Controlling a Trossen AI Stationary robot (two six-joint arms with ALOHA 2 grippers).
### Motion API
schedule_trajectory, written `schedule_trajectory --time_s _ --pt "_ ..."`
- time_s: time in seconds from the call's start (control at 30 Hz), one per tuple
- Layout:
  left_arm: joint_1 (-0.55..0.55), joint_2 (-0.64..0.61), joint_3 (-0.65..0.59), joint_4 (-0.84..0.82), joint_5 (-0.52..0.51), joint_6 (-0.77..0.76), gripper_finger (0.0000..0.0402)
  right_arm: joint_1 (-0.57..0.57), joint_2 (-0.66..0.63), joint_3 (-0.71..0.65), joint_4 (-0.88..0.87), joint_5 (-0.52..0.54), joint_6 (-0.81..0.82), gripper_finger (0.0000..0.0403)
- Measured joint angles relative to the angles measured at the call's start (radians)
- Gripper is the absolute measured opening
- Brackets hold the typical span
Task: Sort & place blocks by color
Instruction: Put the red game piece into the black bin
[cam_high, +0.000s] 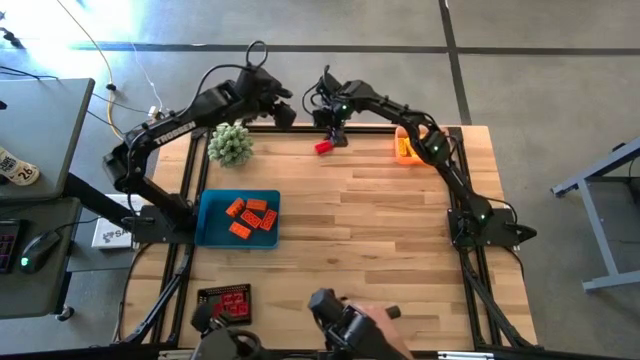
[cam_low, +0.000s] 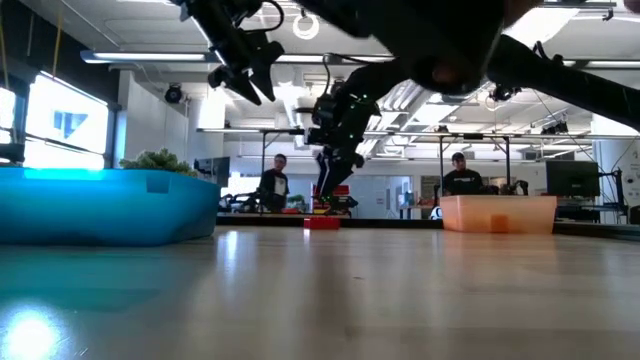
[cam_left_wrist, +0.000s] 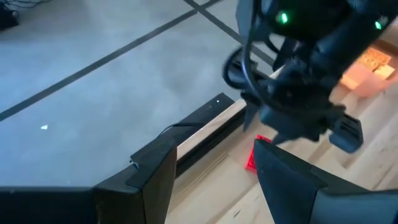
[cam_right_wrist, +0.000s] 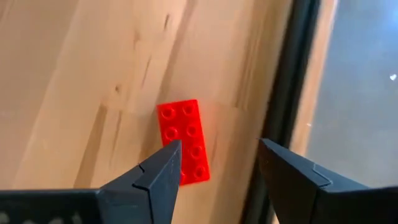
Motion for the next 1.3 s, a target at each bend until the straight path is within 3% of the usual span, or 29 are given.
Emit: schedule_trajectory --time_s 0.57,0.93,1.07,1.2,1.3 --pt "0.016 -0.001 0.0 -0.004 0.003 0.026 0.02 0.016 0.06 -0.002 -0.024 0.008 0.0 0.02" --pt "0.016 -0.001 0.0 -0.003 0.004 0.072 0.02 0.021 0.061 -0.099 0.018 0.047 0.022 0.0199" --pt "0.016 -0.001 0.0 -0.003 0.004 0.112 0.02 0.023 0.061 -0.099 0.007 0.053 0.024 0.0175" --pt "0.016 -0.001 0.0 -0.004 0.004 0.112 0.02 0.028 0.059 -0.099 -0.019 0.052 0.046 0.0118" --pt "0.017 -0.001 0.0 -0.009 0.004 0.112 0.02 0.035 0.058 -0.098 -0.034 0.057 0.075 0.0114"
